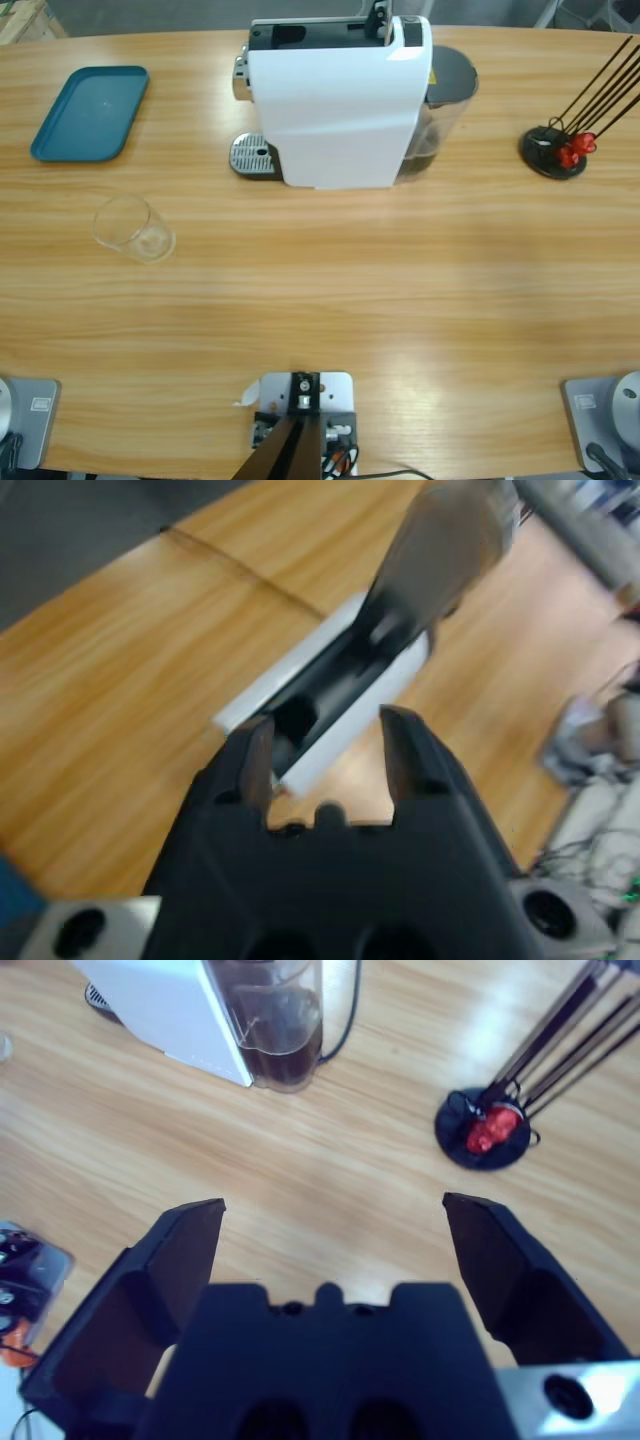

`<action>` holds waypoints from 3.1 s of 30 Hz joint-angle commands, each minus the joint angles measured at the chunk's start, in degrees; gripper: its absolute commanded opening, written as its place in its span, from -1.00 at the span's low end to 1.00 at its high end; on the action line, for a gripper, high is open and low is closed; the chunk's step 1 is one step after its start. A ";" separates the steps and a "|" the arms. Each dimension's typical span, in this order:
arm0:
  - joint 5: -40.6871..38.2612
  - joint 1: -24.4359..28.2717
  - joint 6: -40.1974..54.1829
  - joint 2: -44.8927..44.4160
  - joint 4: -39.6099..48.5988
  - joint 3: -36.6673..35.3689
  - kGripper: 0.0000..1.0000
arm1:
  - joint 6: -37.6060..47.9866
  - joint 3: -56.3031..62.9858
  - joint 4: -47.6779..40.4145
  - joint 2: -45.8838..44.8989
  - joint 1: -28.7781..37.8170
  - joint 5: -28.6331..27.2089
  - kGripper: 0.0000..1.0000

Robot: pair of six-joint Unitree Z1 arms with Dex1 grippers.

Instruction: Pour coffee

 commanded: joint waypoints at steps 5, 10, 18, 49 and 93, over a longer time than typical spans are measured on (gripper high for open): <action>4.60 -0.19 21.09 -26.86 2.14 31.42 0.97 | 1.42 12.35 -21.18 5.63 -16.14 -12.48 0.50; 5.18 -0.19 20.67 -31.55 2.14 37.01 0.97 | 2.77 16.71 -30.92 13.45 -18.39 -11.11 0.51; 5.00 -0.19 20.55 -33.21 2.14 38.76 0.97 | 4.51 24.22 -46.76 27.82 -21.14 -9.41 0.50; 4.65 -0.36 20.56 -26.19 1.88 33.17 0.97 | 0.38 29.98 -67.20 41.60 -30.59 -1.55 -0.26; 2.98 -1.31 19.86 -24.77 1.35 34.23 0.97 | -1.68 20.21 -51.45 26.59 -31.47 -3.27 -1.00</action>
